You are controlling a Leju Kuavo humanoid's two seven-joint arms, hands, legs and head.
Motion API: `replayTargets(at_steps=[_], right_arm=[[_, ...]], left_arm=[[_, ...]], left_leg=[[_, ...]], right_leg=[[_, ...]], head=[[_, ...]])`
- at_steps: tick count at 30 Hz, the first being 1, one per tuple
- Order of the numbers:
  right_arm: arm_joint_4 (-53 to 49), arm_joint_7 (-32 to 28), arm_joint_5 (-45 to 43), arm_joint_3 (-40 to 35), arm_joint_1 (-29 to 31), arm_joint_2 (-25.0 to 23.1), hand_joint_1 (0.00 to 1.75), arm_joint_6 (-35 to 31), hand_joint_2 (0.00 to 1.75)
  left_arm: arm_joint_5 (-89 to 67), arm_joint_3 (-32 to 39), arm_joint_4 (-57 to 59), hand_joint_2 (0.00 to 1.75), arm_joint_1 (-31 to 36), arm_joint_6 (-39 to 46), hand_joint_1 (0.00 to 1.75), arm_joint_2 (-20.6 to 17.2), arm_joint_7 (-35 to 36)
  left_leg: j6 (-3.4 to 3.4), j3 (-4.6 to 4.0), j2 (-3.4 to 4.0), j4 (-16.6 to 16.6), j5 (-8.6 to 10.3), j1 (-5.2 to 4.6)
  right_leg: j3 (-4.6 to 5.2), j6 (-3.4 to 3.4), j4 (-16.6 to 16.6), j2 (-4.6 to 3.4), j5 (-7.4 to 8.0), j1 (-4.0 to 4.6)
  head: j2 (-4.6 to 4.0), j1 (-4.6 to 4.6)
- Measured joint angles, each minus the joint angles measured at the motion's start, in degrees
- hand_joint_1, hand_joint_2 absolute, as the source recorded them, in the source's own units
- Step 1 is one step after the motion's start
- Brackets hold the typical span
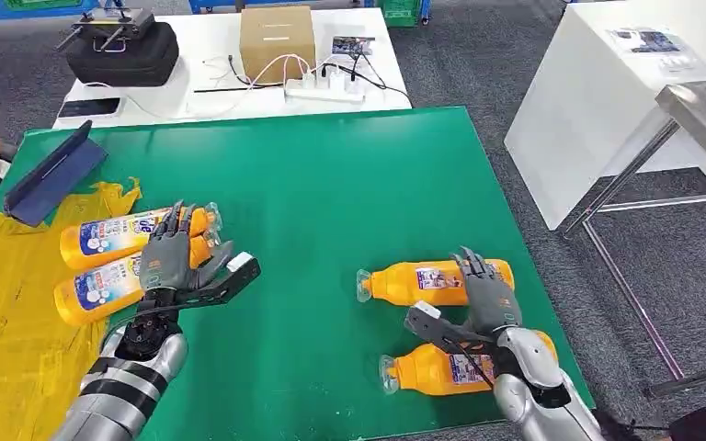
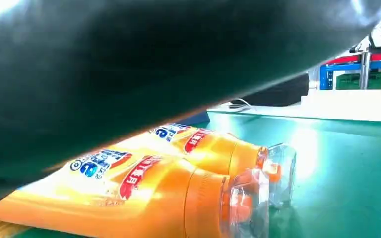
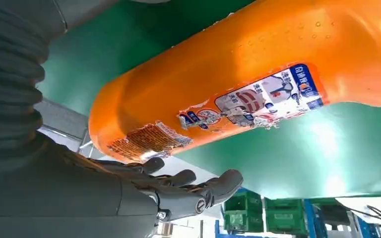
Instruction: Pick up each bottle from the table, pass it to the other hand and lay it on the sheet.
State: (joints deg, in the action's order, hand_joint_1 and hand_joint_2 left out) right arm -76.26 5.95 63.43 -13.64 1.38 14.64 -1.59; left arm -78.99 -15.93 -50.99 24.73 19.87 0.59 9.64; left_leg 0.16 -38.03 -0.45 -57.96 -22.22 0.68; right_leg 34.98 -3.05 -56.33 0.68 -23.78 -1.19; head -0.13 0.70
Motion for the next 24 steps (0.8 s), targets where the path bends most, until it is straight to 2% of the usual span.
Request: replayTargets(at_steps=[4, 5, 7, 8, 10, 12, 14, 16, 20, 24], right_arm=[[0.26, 1.73, 2.40, 0.02, -0.02, 0.35, 0.00, 0.17, 1.75], [0.42, 1.72, 2.67, 0.09, 0.01, 0.35, 0.00, -0.05, 1.75], [1.01, 1.44, 3.43, 0.17, 0.21, 0.17, 0.00, -1.18, 1.75], [1.44, 1.11, 3.76, 0.20, 0.48, 0.04, 0.52, -1.84, 1.75], [2.82, 0.15, 4.67, 0.17, 1.45, -0.55, 0.65, -3.52, 1.75], [5.96, 0.72, 8.65, -0.47, 3.84, -1.00, 0.98, -2.53, 1.75], [14.69, -0.05, 12.73, -1.88, 9.01, -1.14, 1.36, -4.29, 1.75], [23.60, -1.67, 13.83, -2.60, 13.56, -1.40, 1.45, -8.55, 1.75], [34.76, -1.86, 15.12, -3.93, 20.11, -2.14, 1.71, -10.47, 1.75], [40.13, -1.36, 16.39, -4.74, 23.37, -2.75, 1.75, -10.95, 1.75]], left_arm=[[3.04, -0.02, -4.62, 0.00, -2.27, 3.96, 0.00, 0.18, -3.30], [4.44, -0.02, -6.28, 1.75, -2.92, 4.30, 0.00, 0.28, -4.44], [8.24, -0.04, -10.06, 1.75, -4.58, 4.32, 0.00, 0.39, -6.95], [9.16, -0.04, -11.61, 1.75, -5.22, 4.46, 0.00, 0.46, -7.39], [9.11, -0.07, -14.73, 1.75, -6.19, 5.24, 0.00, 0.59, -7.08], [13.01, -0.13, -16.90, 1.75, -6.47, 5.59, 0.00, 1.05, -10.42], [18.10, -1.21, -18.21, 1.75, -6.36, 5.79, 0.00, 1.97, -14.56], [19.19, -2.93, -19.39, 1.75, -6.36, 6.01, 0.00, 3.13, -14.75], [21.59, -4.50, -20.41, 1.75, -6.31, 6.01, 0.00, 3.65, -14.99], [22.84, -5.38, -20.74, 1.75, -6.28, 5.96, 0.00, 3.72, -15.45]], left_leg=[[0.00, -0.01, 0.01, 0.00, 0.00, 0.00], [0.00, -0.01, 0.01, 0.00, 0.00, 0.00], [0.01, -0.03, 0.00, 0.00, -0.01, 0.00], [0.01, -0.04, 0.01, 0.00, -0.01, 0.00], [0.00, -0.04, 0.01, 0.00, -0.02, 0.00], [0.01, -0.02, 0.03, 0.00, -0.01, 0.00], [0.10, 0.01, 0.11, 0.00, 0.07, -0.01], [0.20, 0.01, 0.08, 0.00, 0.15, -0.02], [0.20, 0.21, 0.15, 0.00, 0.15, -0.01], [0.20, 0.32, 0.16, 0.00, 0.15, -0.02]], right_leg=[[0.00, 0.00, 0.00, 0.00, 0.00, 0.00], [0.00, 0.00, 0.00, 0.00, 0.00, 0.00], [0.00, 0.00, 0.00, 0.00, -0.01, -0.01], [0.01, 0.00, 0.00, 0.00, -0.01, 0.00], [0.02, 0.00, 0.01, 0.00, -0.01, 0.00], [0.02, 0.00, 0.01, -0.01, 0.00, 0.00], [0.01, -0.08, 0.02, -0.01, 0.07, -0.01], [-0.05, -0.13, 0.03, 0.00, 0.11, -0.02], [-0.18, -0.19, 0.06, -0.02, 0.16, -0.02], [-0.29, -0.18, 0.06, -0.03, 0.16, -0.02]], head=[[0.00, 0.00], [0.00, 0.00], [0.00, 0.00], [0.00, 0.02], [0.00, 0.00], [0.00, 0.00], [0.00, -0.02], [0.00, 0.07], [0.00, 0.02], [0.00, 0.00]])
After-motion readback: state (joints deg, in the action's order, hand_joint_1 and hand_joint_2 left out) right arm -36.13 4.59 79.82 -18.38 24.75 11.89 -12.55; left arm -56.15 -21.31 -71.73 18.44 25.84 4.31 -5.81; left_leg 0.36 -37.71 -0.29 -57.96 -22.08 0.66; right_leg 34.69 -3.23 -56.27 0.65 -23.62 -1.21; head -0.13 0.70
